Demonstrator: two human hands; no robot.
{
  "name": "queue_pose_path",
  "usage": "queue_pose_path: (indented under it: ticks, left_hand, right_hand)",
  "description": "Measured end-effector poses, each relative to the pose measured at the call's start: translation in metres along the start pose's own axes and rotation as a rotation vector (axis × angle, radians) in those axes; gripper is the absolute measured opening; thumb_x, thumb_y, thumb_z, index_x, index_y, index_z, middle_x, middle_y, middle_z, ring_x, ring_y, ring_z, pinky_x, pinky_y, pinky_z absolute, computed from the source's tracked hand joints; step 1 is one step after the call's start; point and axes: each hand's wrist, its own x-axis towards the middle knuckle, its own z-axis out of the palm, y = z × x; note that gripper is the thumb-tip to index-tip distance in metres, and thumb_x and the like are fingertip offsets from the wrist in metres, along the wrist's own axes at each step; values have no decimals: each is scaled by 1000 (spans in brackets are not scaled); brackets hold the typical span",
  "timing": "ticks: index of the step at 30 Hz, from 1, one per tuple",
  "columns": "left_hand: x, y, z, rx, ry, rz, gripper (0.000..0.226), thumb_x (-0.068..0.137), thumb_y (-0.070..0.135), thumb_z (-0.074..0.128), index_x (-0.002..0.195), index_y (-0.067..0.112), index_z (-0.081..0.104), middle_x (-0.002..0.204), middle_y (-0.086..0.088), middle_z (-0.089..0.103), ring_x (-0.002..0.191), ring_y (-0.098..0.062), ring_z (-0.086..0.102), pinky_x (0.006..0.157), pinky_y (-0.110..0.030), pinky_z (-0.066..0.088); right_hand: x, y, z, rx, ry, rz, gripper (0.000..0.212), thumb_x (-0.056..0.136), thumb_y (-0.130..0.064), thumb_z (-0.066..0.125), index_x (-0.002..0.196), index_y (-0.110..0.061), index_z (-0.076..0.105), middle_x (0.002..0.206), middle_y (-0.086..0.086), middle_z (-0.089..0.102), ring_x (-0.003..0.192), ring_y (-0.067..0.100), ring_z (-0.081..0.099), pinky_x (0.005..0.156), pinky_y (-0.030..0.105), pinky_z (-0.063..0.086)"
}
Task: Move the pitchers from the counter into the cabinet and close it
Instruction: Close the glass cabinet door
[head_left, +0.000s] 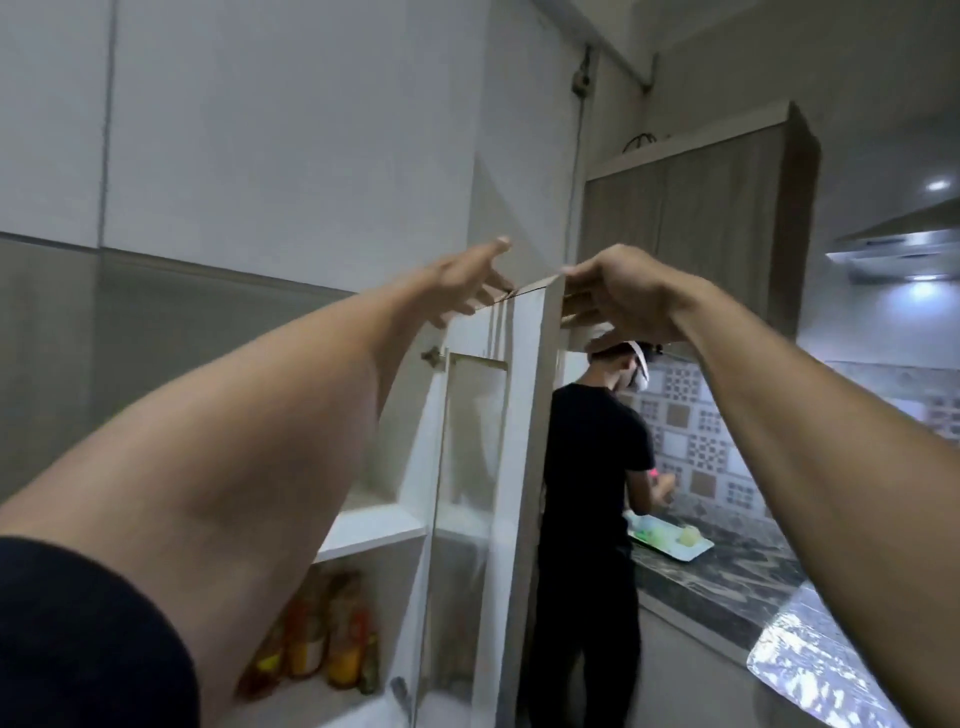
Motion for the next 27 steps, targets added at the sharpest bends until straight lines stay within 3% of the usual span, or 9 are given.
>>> queue_pose_path:
  ticks: [3,5,7,12,15,17,20,23,27]
  left_hand:
    - [-46,-6,-45,-55,8,-98,72,82,82,29,109,27,69,122,0,68,112,-24,62,99,-49,45]
    - [-69,-18,-72,-80,40,-138,72,73,83,44,109,27,72,114,3,73,109,-22,66,95,-45,47]
    - [-90,-33,-94,-80,103,-171,62,74,74,56,111,27,73,109,7,74,106,-18,67,95,-43,48]
    - [-121,-78,-134,8,363,-178,31,79,28,74,111,25,73,104,0,74,95,-20,71,85,-40,58]
    - [-124,-110,-147,236,590,-196,37,76,13,71,112,23,73,105,-7,73,101,-24,69,85,-29,56]
    - [-120,-128,-148,449,745,-175,42,78,12,67,118,22,70,116,-5,70,110,-23,64,88,-22,47]
    - [-104,-157,-144,830,817,-152,51,83,9,58,132,21,59,147,-9,49,132,-31,47,105,-38,41]
    - [-89,-192,-134,1267,800,-250,58,92,10,46,149,18,36,163,-12,19,150,-36,14,118,-56,19]
    - [-63,-246,-133,1382,786,-361,63,96,2,27,156,6,10,165,-15,4,152,-35,-3,121,-57,3]
  right_hand:
    - [25,-12,51,-40,-38,-52,40,105,-37,37,136,-26,61,142,-1,61,137,18,47,111,55,34]
    - [39,-25,92,-116,-1,-88,45,104,-38,43,145,-23,52,152,1,51,140,21,44,106,54,38]
    - [53,-39,131,-241,18,-153,50,105,-40,45,150,-20,45,156,4,43,140,28,42,103,51,40]
    - [86,-64,205,-452,-45,-312,68,105,-36,44,162,-12,14,167,10,23,152,29,26,119,35,21]
    - [108,-67,234,-501,-56,-335,73,103,-39,46,162,-19,9,166,11,26,149,31,32,115,35,28]
    - [126,-66,250,-507,-51,-344,79,100,-46,47,163,-25,3,168,17,15,150,35,29,119,41,27]
    - [160,-61,273,-506,-27,-340,84,100,-49,48,162,-29,-6,169,18,-9,155,38,7,125,49,16]
    - [192,-50,289,-527,29,-356,82,100,-53,45,160,-35,-9,169,13,-15,156,36,-8,122,64,9]
    - [242,-27,296,-598,24,-371,79,102,-51,40,158,-40,-15,168,13,-17,155,36,-13,118,70,1]
